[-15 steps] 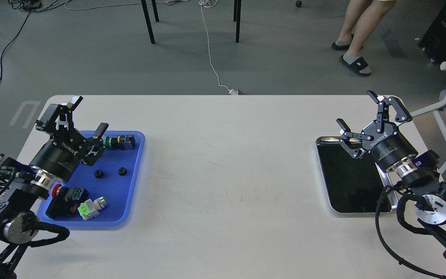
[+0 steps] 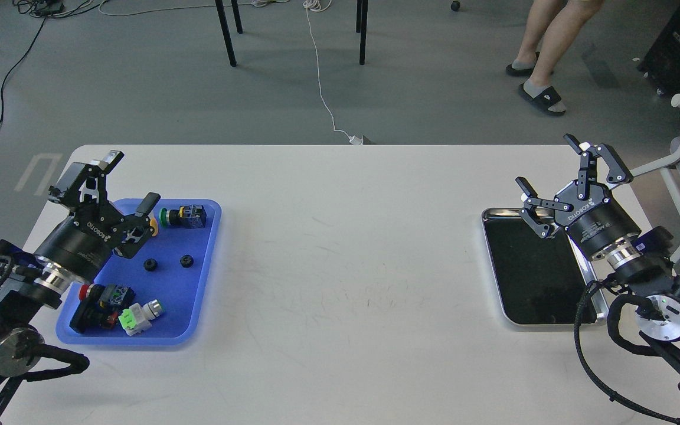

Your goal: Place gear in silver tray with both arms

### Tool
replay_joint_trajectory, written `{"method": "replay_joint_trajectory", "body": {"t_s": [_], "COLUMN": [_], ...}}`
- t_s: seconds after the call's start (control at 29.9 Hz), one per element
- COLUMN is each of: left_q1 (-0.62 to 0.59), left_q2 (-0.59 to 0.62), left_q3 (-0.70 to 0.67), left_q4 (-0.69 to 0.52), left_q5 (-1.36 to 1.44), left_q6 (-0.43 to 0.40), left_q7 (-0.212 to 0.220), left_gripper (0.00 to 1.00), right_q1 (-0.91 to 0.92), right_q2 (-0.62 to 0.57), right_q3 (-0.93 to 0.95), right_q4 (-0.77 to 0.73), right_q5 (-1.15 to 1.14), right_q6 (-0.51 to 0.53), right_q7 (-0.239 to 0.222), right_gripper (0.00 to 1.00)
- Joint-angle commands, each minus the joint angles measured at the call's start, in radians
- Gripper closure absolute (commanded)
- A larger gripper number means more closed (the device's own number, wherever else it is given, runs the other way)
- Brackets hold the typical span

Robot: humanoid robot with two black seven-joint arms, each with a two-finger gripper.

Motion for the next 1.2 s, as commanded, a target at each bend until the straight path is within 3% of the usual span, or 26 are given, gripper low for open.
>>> {"method": "replay_joint_trajectory", "body": {"t_s": [0.0,0.13,0.3,0.43,0.57,0.7,1.0,1.17], "left_q1": [-0.008,-0.047,-0.11,-0.184,-0.265,-0.356,-0.558,-0.577], "left_q2": [0.053,0.135,0.227,0.286,0.333,0.369,0.331,0.309], "left_q3": [0.003,0.006,0.041,0.171,0.326,0.483,0.745,0.79], "left_q4": [-0.009,-0.012,-0.012,-0.012,-0.01,0.005,0.108,0.166], "left_q5": [0.076,0.292,0.69,1.049,1.313,1.513,1.534,1.534], "left_q6": [-0.034,-0.034,-0.034,-0.027,0.089,0.181,0.2,0.2], "left_q7": [-0.014,-0.13,-0.13,-0.13,-0.13,-0.13,-0.13,-0.13], "left_gripper": [0.02,0.02,0.02,0.03,0.06,0.16,0.23,0.23], "right_q1": [0.001,0.008,0.006,0.005,0.005,0.003,0.001,0.001], "right_q2": [-0.005,-0.01,-0.011,-0.013,-0.013,-0.014,-0.027,-0.036], "right_q3": [0.0,0.0,0.003,0.003,0.003,0.003,0.007,0.007], "right_q4": [0.0,0.0,0.0,0.0,-0.002,-0.003,-0.002,-0.002], "right_q5": [-0.002,-0.002,-0.002,-0.002,-0.002,-0.002,-0.002,-0.002], "right_q6": [0.0,0.0,0.0,0.0,0.0,0.0,0.0,0.0], "right_q7": [0.0,0.0,0.001,0.001,0.001,0.001,0.001,0.003], "right_gripper": [0.01,0.01,0.01,0.01,0.01,0.01,0.01,0.01]}}
